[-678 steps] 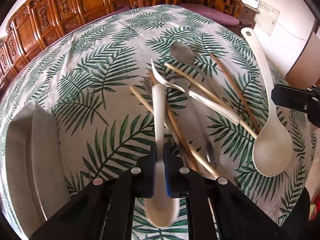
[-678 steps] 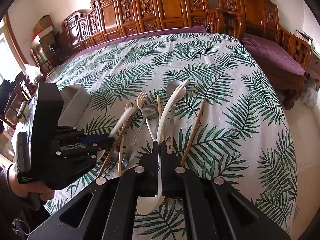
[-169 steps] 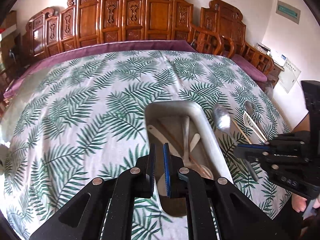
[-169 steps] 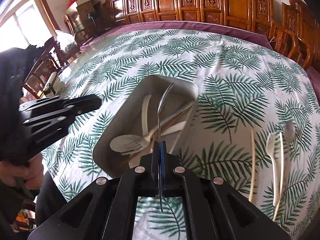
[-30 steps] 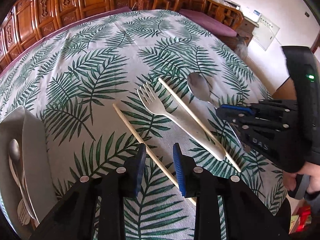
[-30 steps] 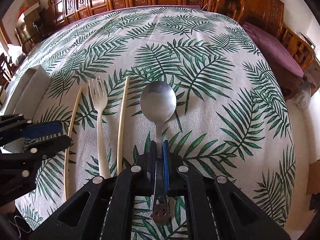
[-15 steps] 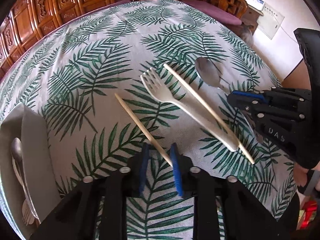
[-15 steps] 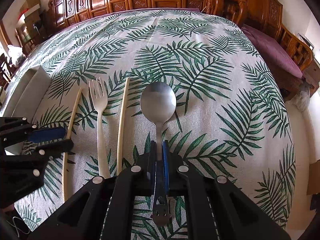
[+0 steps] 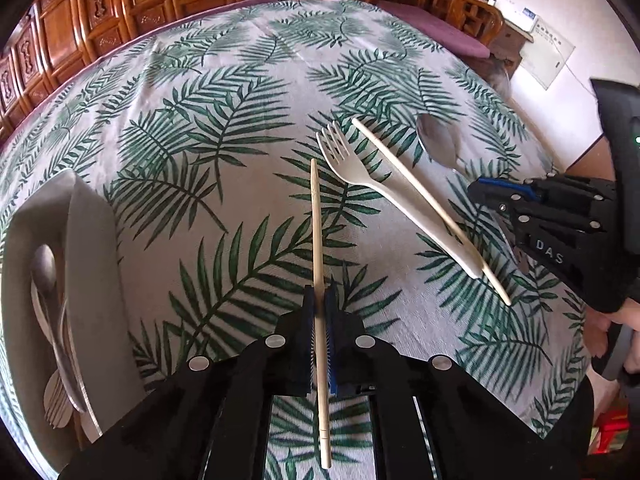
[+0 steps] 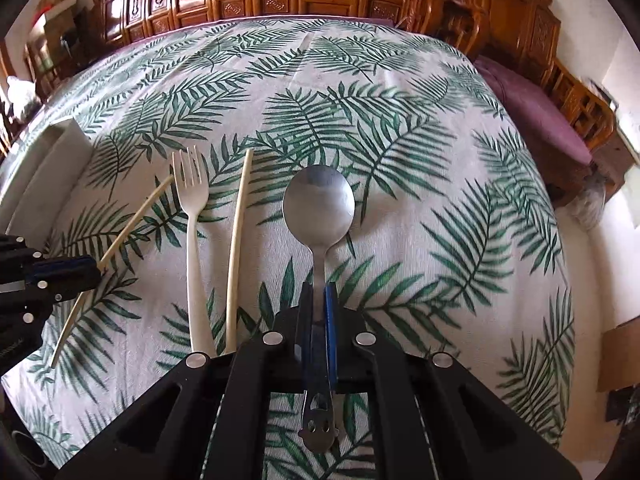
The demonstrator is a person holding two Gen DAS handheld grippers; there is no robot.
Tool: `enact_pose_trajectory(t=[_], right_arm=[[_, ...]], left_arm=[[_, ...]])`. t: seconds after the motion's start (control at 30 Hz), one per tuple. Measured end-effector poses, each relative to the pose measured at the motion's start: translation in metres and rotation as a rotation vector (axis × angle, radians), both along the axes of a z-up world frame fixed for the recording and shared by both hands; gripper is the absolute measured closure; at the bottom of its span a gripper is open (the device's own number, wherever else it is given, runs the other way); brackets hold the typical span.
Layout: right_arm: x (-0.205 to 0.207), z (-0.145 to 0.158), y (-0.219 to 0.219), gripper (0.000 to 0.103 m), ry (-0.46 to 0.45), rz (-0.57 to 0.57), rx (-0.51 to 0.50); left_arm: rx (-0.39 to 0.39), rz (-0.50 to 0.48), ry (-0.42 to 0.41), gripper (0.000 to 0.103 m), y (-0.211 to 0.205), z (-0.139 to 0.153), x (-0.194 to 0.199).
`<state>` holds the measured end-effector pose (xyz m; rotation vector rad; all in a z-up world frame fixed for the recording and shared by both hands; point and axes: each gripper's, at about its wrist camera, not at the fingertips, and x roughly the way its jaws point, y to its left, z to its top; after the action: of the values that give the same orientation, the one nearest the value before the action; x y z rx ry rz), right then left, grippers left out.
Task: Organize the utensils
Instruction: 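Grasp a wooden chopstick with the left gripper and lift it, then carry the chopstick in the left gripper to the tray while the right gripper carries the spoon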
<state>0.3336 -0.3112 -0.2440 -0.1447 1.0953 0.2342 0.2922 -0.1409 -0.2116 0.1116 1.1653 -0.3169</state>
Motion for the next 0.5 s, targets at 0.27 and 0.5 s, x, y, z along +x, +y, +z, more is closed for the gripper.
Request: enact_pose_trajectory(t=[0.27, 0.5], right_arm=[[-0.022, 0.025, -0.008, 0.096, -0.024, -0.021, 0.044], [-0.045, 0.054, 0.003, 0.096, -0.069, 0.010, 0.055]], left_arm=[[-0.048, -0.007, -0.071, 0.099, 0.011, 0.036, -0.013], [-0.097, -0.010, -0.127, 0.099, 0.016, 0.070, -0.027]])
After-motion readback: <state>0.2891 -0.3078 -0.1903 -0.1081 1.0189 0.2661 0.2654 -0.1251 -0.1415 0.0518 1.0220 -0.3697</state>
